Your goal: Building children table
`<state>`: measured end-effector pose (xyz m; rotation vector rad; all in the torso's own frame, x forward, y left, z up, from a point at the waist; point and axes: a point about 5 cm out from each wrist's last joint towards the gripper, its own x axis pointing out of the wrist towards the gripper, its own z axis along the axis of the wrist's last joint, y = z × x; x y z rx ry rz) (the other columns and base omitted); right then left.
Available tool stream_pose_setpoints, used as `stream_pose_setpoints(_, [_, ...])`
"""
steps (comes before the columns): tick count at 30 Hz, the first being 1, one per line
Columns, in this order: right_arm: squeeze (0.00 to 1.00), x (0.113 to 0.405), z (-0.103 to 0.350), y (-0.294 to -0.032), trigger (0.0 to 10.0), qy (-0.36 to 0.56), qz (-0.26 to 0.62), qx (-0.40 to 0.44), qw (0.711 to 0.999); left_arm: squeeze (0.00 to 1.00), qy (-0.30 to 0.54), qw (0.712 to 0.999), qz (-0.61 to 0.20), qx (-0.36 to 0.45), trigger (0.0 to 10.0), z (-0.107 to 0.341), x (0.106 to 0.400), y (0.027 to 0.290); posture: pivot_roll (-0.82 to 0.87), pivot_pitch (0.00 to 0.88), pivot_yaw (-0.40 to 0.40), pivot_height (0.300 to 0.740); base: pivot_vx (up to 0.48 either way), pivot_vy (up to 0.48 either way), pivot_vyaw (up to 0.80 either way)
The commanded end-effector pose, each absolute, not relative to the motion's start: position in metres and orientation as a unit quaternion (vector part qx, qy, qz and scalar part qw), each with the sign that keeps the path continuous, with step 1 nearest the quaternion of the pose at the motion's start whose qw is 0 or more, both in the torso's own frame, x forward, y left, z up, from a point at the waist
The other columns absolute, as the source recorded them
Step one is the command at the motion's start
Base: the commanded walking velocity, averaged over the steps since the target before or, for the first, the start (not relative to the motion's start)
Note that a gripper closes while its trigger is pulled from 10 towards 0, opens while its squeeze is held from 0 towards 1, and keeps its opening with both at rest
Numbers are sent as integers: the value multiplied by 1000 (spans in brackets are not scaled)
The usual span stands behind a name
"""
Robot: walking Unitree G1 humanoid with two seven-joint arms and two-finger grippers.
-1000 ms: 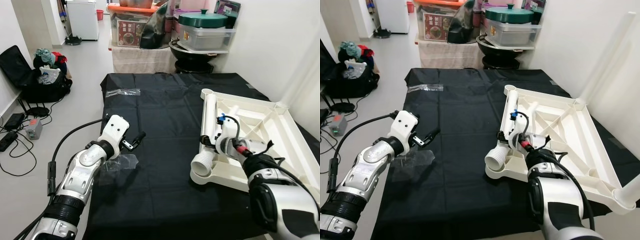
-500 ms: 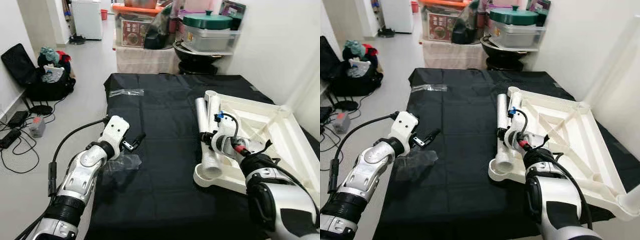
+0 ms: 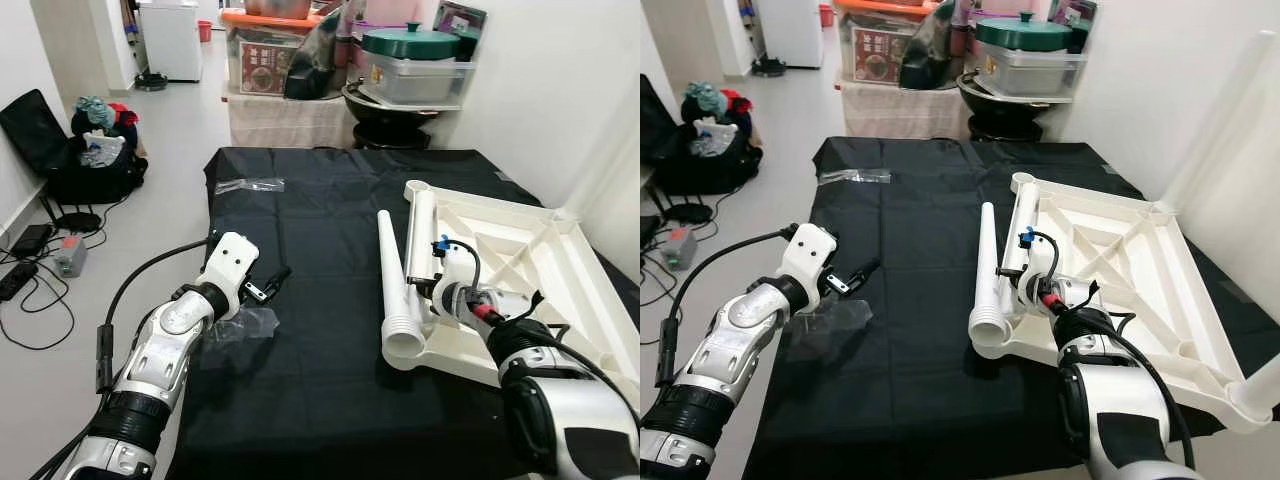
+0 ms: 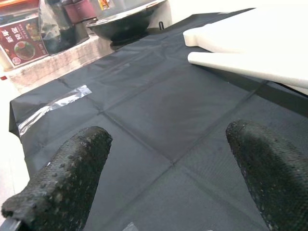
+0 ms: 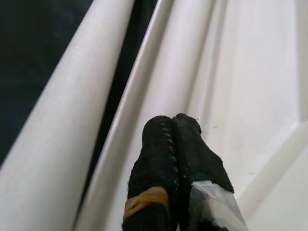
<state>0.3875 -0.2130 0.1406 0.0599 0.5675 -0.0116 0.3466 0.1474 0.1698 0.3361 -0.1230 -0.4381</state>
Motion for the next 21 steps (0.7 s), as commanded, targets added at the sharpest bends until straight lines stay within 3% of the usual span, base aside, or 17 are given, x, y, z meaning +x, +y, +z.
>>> stream_pose_setpoints(1, [1000,387,141,-213,10000,269,-3,8,963,0,-42,960,-216,174,10000,162,346,149,36,0,-105,740,0,0,0])
stream_pose_setpoints(11, [1000,396,160,-208,10000,241,-4,8,971,0,-40,961,-212,176,10000,162,347,151,42,0,-108,740,0,0,0])
stream_pose_setpoints(21, [1000,410,214,-207,10000,169,-18,25,985,0,-36,961,-210,174,10000,159,346,150,29,0,-110,740,0,0,0])
